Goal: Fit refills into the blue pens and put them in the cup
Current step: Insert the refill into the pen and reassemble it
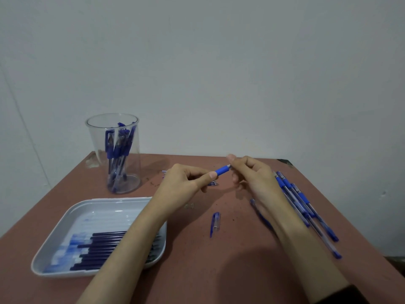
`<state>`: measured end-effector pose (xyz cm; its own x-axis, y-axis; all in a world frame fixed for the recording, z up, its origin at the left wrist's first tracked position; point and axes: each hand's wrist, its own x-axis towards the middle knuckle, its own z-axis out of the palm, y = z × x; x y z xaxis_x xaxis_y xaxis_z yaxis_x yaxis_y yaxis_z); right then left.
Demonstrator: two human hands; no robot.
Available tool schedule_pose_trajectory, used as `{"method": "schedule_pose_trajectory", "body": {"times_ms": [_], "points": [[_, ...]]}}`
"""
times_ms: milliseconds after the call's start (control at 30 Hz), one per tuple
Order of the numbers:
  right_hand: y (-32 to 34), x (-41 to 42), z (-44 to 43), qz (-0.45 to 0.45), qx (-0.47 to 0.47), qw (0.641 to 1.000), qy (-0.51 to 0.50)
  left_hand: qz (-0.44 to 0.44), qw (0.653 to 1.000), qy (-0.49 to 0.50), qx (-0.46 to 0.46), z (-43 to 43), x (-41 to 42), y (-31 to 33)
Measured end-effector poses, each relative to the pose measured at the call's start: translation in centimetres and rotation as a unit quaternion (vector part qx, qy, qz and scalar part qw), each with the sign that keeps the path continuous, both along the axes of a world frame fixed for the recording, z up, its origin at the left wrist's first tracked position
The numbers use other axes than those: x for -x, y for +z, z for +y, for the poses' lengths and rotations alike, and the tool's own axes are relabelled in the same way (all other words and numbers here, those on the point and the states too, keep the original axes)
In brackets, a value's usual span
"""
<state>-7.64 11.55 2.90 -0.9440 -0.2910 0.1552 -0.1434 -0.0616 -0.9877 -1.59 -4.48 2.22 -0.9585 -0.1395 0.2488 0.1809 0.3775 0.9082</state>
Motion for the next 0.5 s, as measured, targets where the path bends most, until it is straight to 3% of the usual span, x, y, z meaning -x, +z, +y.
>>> {"method": "schedule_pose_trajectory", "body": {"times_ms": [100,233,367,500], "points": [[0.21,-0.11,0.08,-0.029,0.051,0.997,0.053,0.001,1.000,-0.001,-0.005,0.04,0.02,0.07],[-0.12,0.04,-0.13,-0.003,0.002,1.000,-0.012,-0.006,1.000,-0.005,0.016,0.19,-0.11,0.21],[0.20,-0.06,0.04,-0.051,0.093,0.993,0.055,-0.002,1.000,-0.004,-0.014,0.13,-0.26,0.42],[-0.11,0.06,-0.07,-0.041,0.058,0.997,0.012,-0.010,1.000,-0.011,-0.004,0.31,-0.39,0.52]]}}
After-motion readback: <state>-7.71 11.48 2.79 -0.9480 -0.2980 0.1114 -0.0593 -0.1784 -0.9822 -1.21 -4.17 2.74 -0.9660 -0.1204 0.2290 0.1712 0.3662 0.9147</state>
